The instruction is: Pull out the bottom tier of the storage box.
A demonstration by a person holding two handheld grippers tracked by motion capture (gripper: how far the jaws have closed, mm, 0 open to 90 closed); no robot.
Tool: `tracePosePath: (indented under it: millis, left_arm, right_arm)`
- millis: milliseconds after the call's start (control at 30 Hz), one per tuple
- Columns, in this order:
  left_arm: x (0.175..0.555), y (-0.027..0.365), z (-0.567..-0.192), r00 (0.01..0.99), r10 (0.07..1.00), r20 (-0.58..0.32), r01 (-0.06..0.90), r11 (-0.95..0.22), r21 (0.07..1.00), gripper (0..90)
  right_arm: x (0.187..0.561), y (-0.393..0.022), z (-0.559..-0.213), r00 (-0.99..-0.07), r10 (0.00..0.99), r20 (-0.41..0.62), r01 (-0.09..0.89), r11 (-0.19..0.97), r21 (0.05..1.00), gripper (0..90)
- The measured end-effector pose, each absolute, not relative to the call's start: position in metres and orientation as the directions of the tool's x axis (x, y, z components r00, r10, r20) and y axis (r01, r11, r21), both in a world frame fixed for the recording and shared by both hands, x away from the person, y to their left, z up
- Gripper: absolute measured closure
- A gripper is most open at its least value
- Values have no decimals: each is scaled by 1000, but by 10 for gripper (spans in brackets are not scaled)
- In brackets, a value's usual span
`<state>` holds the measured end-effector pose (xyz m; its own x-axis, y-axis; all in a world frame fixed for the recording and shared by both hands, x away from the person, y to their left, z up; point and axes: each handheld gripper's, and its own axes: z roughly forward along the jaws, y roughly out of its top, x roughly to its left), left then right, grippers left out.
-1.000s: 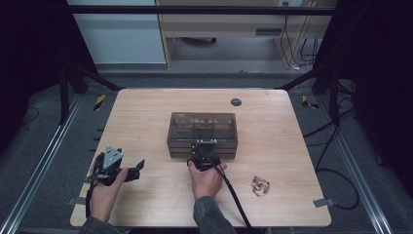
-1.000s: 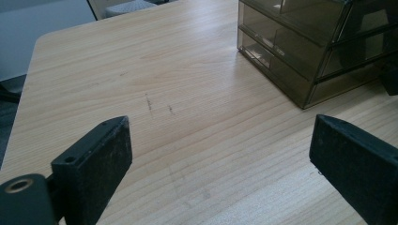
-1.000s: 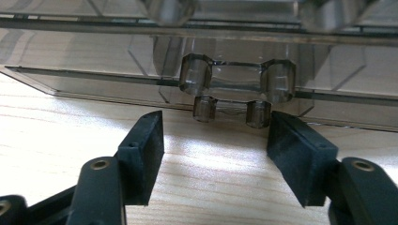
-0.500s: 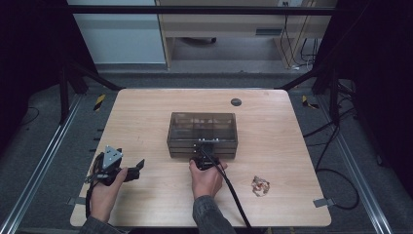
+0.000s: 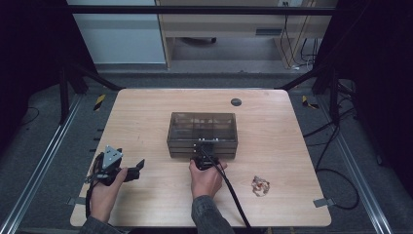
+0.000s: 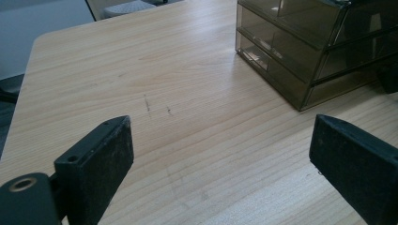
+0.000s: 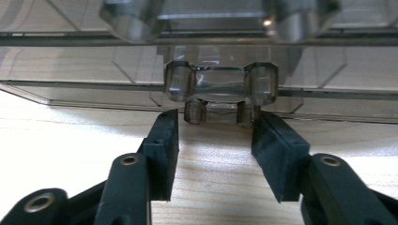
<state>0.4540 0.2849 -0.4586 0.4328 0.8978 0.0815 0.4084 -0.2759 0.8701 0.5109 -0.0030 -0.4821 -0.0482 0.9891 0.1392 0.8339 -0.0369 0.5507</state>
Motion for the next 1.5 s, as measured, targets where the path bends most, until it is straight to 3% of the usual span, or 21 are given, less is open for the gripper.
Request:
tracePosePath:
  millis: [1500]
  left_arm:
    - [455, 286, -459, 435, 897, 75, 413, -273, 869, 62]
  right_arm:
    - [511, -6, -482, -73, 988, 139, 835, -16, 551, 569]
